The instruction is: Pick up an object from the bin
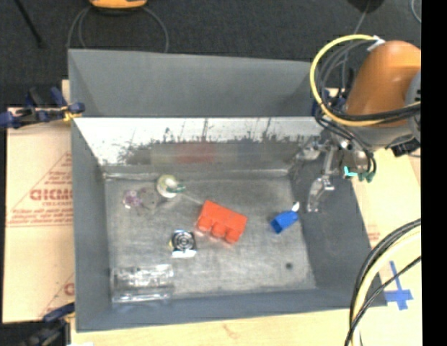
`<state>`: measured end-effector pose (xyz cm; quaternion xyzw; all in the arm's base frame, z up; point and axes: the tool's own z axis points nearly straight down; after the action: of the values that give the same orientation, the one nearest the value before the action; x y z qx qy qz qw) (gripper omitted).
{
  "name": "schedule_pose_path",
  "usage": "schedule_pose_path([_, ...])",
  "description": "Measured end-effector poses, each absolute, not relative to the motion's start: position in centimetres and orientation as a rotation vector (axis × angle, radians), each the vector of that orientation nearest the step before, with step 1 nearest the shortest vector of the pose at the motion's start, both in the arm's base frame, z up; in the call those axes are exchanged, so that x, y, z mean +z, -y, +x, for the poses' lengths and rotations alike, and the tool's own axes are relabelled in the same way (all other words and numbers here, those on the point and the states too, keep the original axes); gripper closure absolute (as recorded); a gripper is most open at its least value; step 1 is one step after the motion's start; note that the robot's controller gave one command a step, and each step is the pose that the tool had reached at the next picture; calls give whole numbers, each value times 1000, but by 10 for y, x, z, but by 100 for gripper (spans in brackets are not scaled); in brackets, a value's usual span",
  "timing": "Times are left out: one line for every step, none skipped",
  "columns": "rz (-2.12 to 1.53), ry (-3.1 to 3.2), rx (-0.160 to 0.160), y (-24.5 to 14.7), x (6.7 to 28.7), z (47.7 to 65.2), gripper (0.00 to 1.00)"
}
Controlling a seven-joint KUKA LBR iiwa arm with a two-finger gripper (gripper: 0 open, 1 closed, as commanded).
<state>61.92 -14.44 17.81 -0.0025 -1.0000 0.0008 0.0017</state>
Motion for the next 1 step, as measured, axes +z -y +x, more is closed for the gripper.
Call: schedule_pose_path([561,3101,-2,156,73,614,0])
